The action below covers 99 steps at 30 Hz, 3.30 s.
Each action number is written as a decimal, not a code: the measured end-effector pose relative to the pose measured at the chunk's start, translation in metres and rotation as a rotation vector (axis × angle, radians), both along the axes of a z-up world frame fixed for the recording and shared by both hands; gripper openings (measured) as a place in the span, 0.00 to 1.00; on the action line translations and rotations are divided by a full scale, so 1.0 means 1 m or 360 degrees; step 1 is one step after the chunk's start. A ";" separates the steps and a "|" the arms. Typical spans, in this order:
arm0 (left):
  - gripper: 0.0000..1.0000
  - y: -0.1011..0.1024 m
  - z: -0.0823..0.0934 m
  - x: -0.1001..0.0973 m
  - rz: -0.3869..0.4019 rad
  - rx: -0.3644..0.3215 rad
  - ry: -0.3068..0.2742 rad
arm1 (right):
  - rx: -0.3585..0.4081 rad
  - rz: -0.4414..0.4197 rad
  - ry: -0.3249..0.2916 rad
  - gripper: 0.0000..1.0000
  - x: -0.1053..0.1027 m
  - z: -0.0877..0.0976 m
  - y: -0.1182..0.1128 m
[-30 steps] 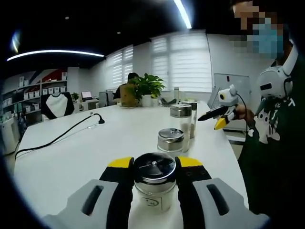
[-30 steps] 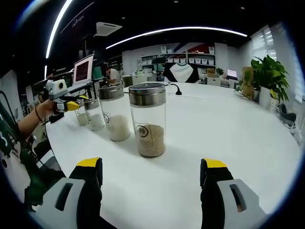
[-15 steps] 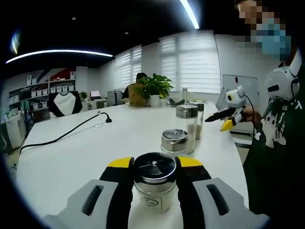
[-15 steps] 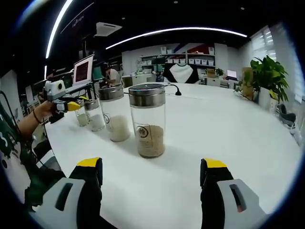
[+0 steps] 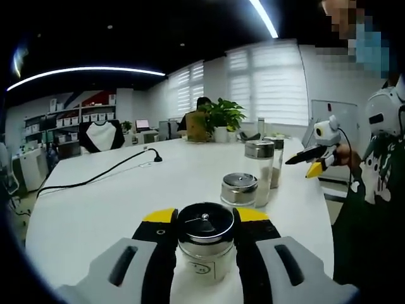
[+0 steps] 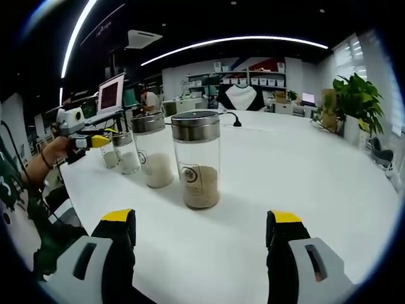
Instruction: Rotate the seasoning bottle until the label or dispensing opening points toward the visible target arrow and the bottle remains upright within the marked orientation range
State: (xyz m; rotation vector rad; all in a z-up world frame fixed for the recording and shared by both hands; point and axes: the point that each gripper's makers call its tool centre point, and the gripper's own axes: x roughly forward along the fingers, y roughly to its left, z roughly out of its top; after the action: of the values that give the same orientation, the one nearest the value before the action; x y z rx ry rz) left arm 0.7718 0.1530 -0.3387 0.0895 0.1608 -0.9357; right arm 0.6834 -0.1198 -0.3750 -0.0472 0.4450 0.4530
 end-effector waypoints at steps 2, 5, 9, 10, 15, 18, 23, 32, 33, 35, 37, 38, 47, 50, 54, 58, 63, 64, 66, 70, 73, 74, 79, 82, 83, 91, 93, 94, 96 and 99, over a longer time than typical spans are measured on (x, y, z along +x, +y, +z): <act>0.36 0.001 0.000 0.001 0.0035 -0.0004 -0.0002 | 0.0002 0.0000 -0.0004 0.87 0.000 0.001 -0.001; 0.36 0.002 0.001 0.001 0.0072 -0.0008 -0.0006 | 0.0006 -0.0003 -0.0007 0.87 0.001 0.001 -0.002; 0.36 0.004 0.000 0.002 0.0169 0.0012 0.0002 | 0.0003 -0.0006 -0.0007 0.87 0.000 0.001 -0.003; 0.36 0.005 0.000 0.002 0.0195 0.0007 0.0004 | 0.0004 -0.0007 -0.0008 0.87 0.000 0.001 -0.003; 0.36 0.008 0.000 0.003 0.0290 -0.0007 -0.0003 | 0.0001 -0.0006 -0.0009 0.88 0.000 0.001 -0.002; 0.36 0.008 0.000 0.004 0.0333 -0.0019 -0.0011 | 0.0003 0.0000 -0.0008 0.89 0.000 0.001 -0.001; 0.36 0.010 0.000 0.006 0.0402 -0.0034 -0.0029 | -0.0004 0.0011 -0.0015 0.89 -0.001 0.002 0.000; 0.36 0.013 0.001 0.008 0.0496 -0.0040 -0.0048 | -0.0032 0.0023 -0.0028 0.92 -0.002 0.003 0.002; 0.36 0.013 0.001 0.008 0.0513 -0.0040 -0.0048 | -0.0038 0.0019 -0.0030 0.93 -0.002 0.003 0.001; 0.36 0.013 0.001 0.009 0.0537 -0.0047 -0.0049 | -0.0044 0.0012 -0.0035 0.94 -0.001 0.004 -0.001; 0.36 0.014 0.001 0.009 0.0557 -0.0051 -0.0049 | -0.0049 0.0014 -0.0049 0.96 -0.001 0.005 -0.001; 0.36 0.014 0.001 0.009 0.0570 -0.0051 -0.0053 | -0.0055 0.0015 -0.0062 0.96 -0.001 0.006 -0.001; 0.36 0.016 0.002 0.012 0.0655 -0.0045 -0.0054 | -0.0063 0.0032 -0.0077 0.99 0.000 0.008 0.002; 0.36 0.017 0.002 0.014 0.0678 -0.0036 -0.0045 | -0.0064 0.0028 -0.0078 0.99 0.000 0.008 0.002; 0.36 0.017 0.002 0.014 0.0686 -0.0035 -0.0038 | -0.0058 0.0016 -0.0068 0.99 0.000 0.007 0.000; 0.36 0.017 0.002 0.014 0.0694 -0.0039 -0.0041 | -0.0063 0.0019 -0.0086 0.99 0.001 0.008 0.001; 0.36 0.016 0.002 0.014 0.0680 -0.0033 -0.0057 | -0.0068 0.0021 -0.0094 0.99 0.001 0.009 0.001; 0.36 0.017 0.002 0.014 0.0676 -0.0036 -0.0056 | -0.0068 0.0017 -0.0091 0.99 0.001 0.008 0.000; 0.36 0.016 0.002 0.014 0.0671 -0.0036 -0.0067 | -0.0074 0.0011 -0.0082 0.99 0.002 0.006 -0.002; 0.38 0.015 0.005 0.012 0.0646 -0.0022 -0.0108 | -0.0068 0.0011 -0.0064 0.99 0.002 0.003 -0.002; 0.53 0.017 0.017 0.009 0.0648 0.0018 -0.0259 | -0.0067 0.0010 -0.0064 0.99 0.002 0.003 -0.002; 0.54 0.019 0.018 0.008 0.0643 0.0039 -0.0251 | -0.0059 0.0009 -0.0067 0.99 0.002 0.004 -0.002; 0.53 0.020 0.018 0.003 0.0499 0.0036 -0.0175 | -0.0052 0.0003 -0.0062 0.99 0.002 0.003 -0.003; 0.52 0.014 0.020 -0.001 0.0403 0.0006 -0.0123 | -0.0037 -0.0015 -0.0052 0.99 0.003 0.002 -0.005; 0.52 0.013 0.019 -0.001 0.0383 0.0015 -0.0131 | -0.0038 -0.0014 -0.0052 0.99 0.003 0.002 -0.005; 0.56 0.005 0.019 0.000 0.0123 0.0036 -0.0132 | -0.0047 -0.0007 -0.0058 0.99 0.003 0.003 -0.003; 0.55 0.003 0.019 0.002 0.0048 0.0050 -0.0178 | -0.0036 -0.0020 -0.0057 0.99 0.003 0.004 -0.004; 0.53 0.002 0.019 0.001 -0.0010 0.0065 -0.0207 | -0.0035 -0.0021 -0.0057 0.99 0.003 0.004 -0.004; 0.53 0.002 0.018 0.003 -0.0044 0.0087 -0.0226 | -0.0040 -0.0021 -0.0058 0.99 0.003 0.004 -0.005; 0.53 -0.001 0.014 0.001 -0.0166 0.0043 -0.0124 | -0.0038 -0.0025 -0.0060 0.99 0.003 0.005 -0.005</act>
State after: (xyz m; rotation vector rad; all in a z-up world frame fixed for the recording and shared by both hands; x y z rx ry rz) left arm 0.7730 0.1517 -0.3245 0.1606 0.0972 -1.0326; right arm 0.6863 -0.1252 -0.3700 -0.0750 0.4134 0.4308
